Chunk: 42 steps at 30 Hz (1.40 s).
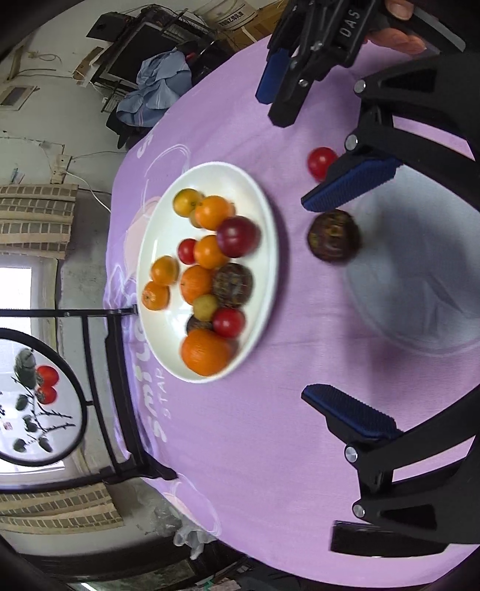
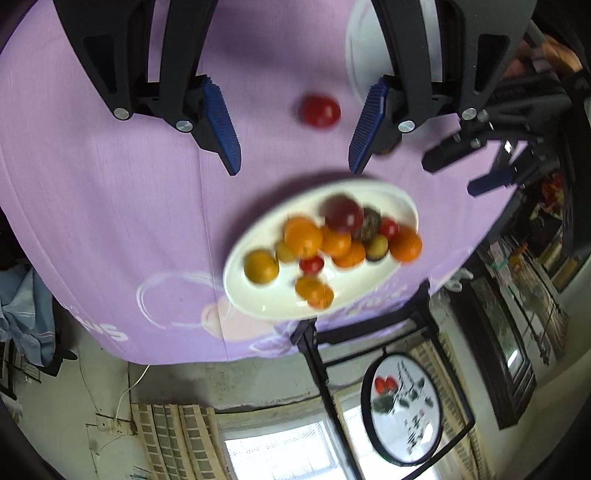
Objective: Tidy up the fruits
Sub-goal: 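Move both open grippers back toward the last fruits, then grasp the last red cherry tomato with the right gripper while the left grasps the dark brown fruit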
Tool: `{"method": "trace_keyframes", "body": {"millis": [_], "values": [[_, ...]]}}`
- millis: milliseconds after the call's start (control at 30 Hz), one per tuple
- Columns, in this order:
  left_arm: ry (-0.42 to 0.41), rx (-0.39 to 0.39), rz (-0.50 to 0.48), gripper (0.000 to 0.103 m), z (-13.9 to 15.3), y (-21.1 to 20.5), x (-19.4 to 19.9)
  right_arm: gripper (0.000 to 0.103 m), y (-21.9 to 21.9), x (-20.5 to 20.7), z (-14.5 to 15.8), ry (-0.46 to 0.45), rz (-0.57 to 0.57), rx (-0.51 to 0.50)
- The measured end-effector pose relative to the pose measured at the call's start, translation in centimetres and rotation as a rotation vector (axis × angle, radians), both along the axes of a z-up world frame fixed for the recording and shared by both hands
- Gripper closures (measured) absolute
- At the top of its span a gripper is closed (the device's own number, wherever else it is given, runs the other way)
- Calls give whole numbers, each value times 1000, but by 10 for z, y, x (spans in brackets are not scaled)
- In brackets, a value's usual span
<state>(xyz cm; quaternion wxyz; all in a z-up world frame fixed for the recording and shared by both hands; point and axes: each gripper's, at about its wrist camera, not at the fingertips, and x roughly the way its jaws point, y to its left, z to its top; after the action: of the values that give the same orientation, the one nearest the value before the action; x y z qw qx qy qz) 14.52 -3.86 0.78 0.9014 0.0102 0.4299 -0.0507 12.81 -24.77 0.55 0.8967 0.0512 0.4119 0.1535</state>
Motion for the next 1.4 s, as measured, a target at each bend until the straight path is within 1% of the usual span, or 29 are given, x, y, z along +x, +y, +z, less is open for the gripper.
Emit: {"method": "trace_keyframes", "body": {"millis": [67,167,300,367,433,500,600,700,733,767,800,833,967,1100,1233,1400], "values": [[18,-19,21,10,-8,6,-7,41,4,-11,-5,6,14,-21],[28,-17,41,10,-21,13,-14,41,14,-26,-15,16,49,-71],[33,-19,38,10,-34,18,-15,41,28,-37,-25,26,84,-131],[32,-18,26,10,-38,19,-15,41,32,-35,-31,37,89,-155],[21,0,26,10,-38,20,-15,41,36,-30,-37,56,86,-176],[15,-8,24,10,-37,21,-15,41,41,-23,-44,79,76,-194],[27,-36,14,10,-36,23,-14,40,49,-16,-46,71,79,-227],[42,-41,8,10,-38,22,-12,41,57,-6,-47,63,84,-246],[45,-43,8,10,-39,22,-11,48,59,-4,-48,58,83,-250],[47,-45,8,10,-39,22,-11,62,61,0,-47,51,85,-248],[48,-46,8,10,-39,22,-11,72,63,2,-46,50,85,-248],[48,-46,7,10,-39,22,-11,73,63,3,-46,50,82,-249],[52,-46,5,10,-39,21,-10,74,60,-2,-44,54,73,-232],[52,-48,-3,10,-40,19,-11,74,41,-14,-40,62,45,-206],[38,-45,-18,10,-42,14,-13,74,24,-25,-41,46,12,-218],[24,-30,-33,10,-44,4,-15,74,15,-26,-41,49,-5,-200]]}}
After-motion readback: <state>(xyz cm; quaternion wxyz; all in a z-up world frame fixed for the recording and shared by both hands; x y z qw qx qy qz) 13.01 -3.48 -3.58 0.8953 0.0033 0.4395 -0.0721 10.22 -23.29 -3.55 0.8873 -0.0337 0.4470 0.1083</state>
